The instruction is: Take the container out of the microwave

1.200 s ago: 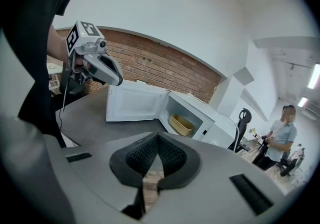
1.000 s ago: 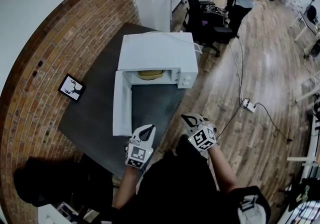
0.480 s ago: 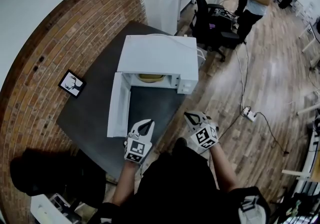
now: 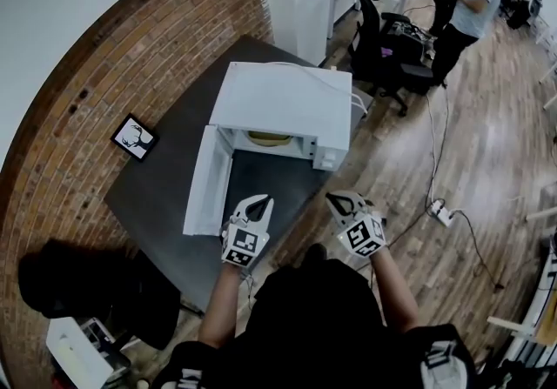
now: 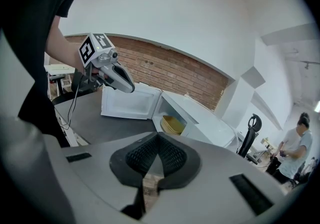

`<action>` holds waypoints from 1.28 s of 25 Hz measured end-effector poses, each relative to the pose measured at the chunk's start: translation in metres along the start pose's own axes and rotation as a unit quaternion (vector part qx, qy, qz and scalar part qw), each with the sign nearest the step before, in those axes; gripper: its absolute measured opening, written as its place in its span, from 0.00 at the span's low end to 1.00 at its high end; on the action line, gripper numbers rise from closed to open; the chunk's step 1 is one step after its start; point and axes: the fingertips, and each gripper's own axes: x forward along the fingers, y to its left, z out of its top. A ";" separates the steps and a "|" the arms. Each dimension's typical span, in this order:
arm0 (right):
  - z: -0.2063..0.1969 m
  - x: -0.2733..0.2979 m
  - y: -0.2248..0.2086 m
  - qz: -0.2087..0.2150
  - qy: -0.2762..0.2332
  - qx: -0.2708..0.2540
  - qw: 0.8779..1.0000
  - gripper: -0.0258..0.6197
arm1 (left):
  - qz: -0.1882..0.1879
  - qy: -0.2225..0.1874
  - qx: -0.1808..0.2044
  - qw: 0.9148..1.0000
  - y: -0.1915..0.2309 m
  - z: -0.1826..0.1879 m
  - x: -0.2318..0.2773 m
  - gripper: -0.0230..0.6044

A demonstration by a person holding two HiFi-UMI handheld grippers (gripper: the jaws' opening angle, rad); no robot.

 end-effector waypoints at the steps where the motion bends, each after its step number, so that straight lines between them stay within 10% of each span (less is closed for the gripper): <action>1: 0.000 0.001 -0.003 0.002 -0.004 -0.001 1.000 0.04 | 0.002 0.002 0.002 1.000 0.001 0.001 0.005 0.04; 32: -0.026 0.025 -0.053 -0.005 0.065 -0.004 0.998 0.04 | -0.023 0.148 0.152 0.977 0.106 -0.063 0.150 0.12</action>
